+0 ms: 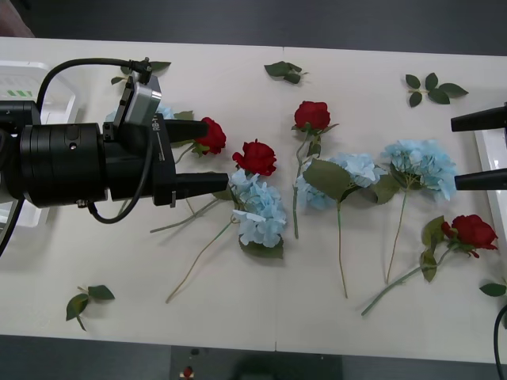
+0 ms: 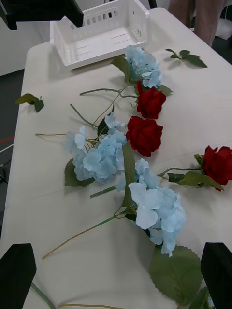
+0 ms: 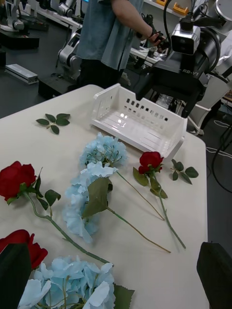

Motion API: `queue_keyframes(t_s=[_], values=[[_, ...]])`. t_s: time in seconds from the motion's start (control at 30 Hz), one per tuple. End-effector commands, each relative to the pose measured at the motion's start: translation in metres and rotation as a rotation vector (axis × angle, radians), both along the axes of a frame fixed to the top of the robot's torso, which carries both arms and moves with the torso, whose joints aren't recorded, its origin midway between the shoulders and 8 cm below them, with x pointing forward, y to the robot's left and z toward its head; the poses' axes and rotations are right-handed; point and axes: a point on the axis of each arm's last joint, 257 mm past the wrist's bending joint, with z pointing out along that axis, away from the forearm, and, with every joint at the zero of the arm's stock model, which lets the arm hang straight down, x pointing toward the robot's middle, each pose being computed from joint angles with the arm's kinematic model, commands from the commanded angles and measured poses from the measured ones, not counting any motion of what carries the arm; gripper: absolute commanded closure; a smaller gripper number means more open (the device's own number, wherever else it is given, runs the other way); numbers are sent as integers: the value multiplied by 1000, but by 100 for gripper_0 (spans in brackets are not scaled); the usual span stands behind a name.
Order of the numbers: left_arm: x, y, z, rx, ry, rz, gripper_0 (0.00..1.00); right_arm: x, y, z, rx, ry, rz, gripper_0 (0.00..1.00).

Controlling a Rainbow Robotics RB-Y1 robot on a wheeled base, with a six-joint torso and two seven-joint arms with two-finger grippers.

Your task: Put the red flowers into the right box and the blue flowers into the left box

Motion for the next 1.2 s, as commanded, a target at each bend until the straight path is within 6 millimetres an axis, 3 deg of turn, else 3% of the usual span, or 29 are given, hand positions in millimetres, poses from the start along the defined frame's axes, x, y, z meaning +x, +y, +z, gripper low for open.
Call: queue_keyframes(t_s=[0.03, 0.4, 0.43, 0.47, 0.67, 0.97, 1.2], values=[[1, -6, 12, -1, -48, -12, 0, -4, 4, -7, -11, 12, 11, 0], [1, -6, 12, -1, -48, -12, 0, -7, 7, -16, -81, 33, 42, 0], [-3, -5, -17, -12, 38, -2, 0, -7, 7, -16, -83, 34, 44, 0], [-3, -4, -18, -11, 42, -2, 0, -7, 7, -15, -83, 33, 44, 0], [-5, 9, -8, -59, 117, 11, 0, -8, 5, -16, -97, 37, 50, 0], [17, 38, 9, -58, 380, 156, 0, -21, -3, -25, -174, 12, 30, 0], [48, 65, 2, -70, 589, 444, 0, -19, -11, -47, -143, 217, -235, 0]])
